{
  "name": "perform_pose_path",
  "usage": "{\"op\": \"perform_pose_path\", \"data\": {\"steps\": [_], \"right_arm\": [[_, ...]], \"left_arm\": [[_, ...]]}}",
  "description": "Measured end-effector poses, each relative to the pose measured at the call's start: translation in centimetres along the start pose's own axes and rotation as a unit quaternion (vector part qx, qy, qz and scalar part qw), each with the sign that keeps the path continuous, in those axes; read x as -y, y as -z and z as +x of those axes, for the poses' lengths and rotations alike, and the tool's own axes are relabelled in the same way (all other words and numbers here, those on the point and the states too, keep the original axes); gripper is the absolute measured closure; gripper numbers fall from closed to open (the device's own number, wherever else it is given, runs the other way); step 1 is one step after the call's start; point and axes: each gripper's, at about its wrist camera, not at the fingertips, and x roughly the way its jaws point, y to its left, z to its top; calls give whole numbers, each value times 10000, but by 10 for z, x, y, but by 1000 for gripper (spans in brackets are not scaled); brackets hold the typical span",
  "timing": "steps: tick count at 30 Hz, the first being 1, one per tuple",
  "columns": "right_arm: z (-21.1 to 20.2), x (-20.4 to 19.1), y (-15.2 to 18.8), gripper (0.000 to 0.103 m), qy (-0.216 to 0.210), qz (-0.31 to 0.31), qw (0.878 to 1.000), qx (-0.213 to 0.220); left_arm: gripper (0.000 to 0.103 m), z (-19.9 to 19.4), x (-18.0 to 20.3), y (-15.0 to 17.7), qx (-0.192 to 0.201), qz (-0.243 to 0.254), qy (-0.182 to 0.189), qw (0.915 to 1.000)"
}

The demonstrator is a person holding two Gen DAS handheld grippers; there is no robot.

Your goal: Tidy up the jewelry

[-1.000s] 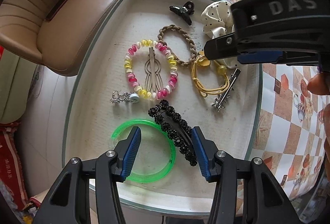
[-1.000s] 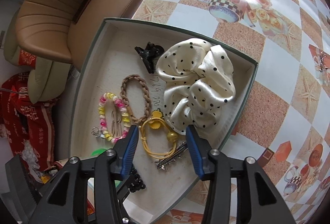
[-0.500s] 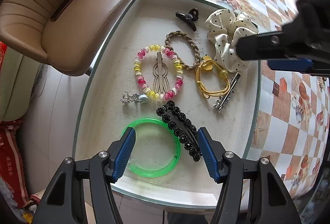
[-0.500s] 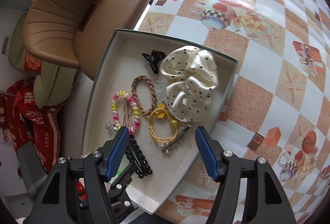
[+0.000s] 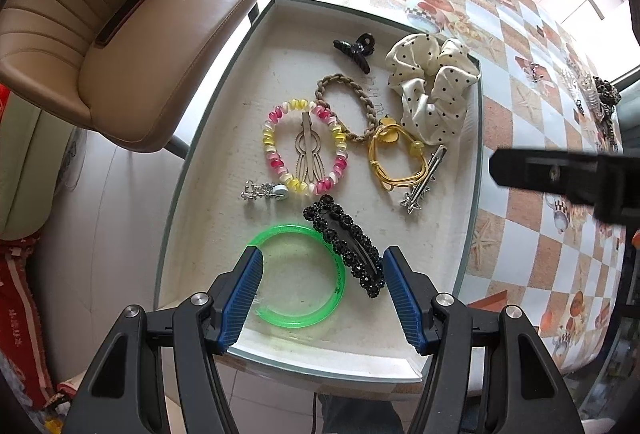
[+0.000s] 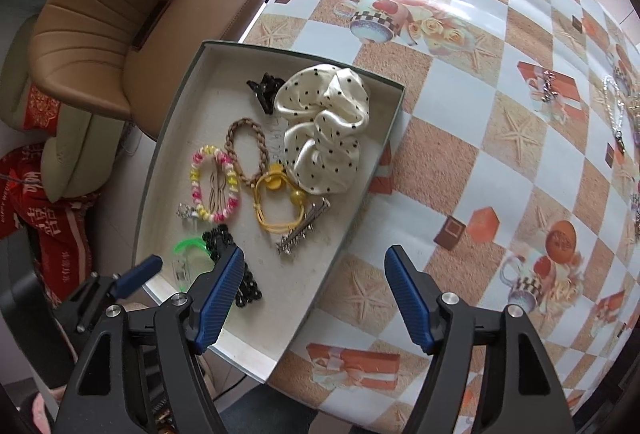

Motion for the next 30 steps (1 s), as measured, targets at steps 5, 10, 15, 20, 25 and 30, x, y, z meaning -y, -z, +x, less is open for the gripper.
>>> {"op": "perform_pose_path", "data": {"steps": [5, 10, 15, 20, 25, 30], "right_arm": [[-4, 1, 8, 26, 133, 49, 9999, 9], [-8, 1, 15, 26, 257, 179, 9995, 100], [-12, -5, 22, 26, 421, 268, 9986, 196], [-17, -13, 30, 22, 584, 266, 9974, 330], [-20, -23, 33, 21, 749, 123, 9965, 342], [-28, -31, 37, 17, 818, -92, 9955, 469]], "left_arm": [[6, -12, -7, 3, 165, 77, -17, 9998], [6, -15, -12, 5, 170, 180, 54, 9997], [0, -19, -18, 5, 211, 243, 106, 9994], [0, -28, -25, 3, 345, 323, -35, 9989], [0, -38, -35, 1, 530, 188, -257, 9981], [0, -43, -42, 2, 577, 42, -432, 9974]]}}
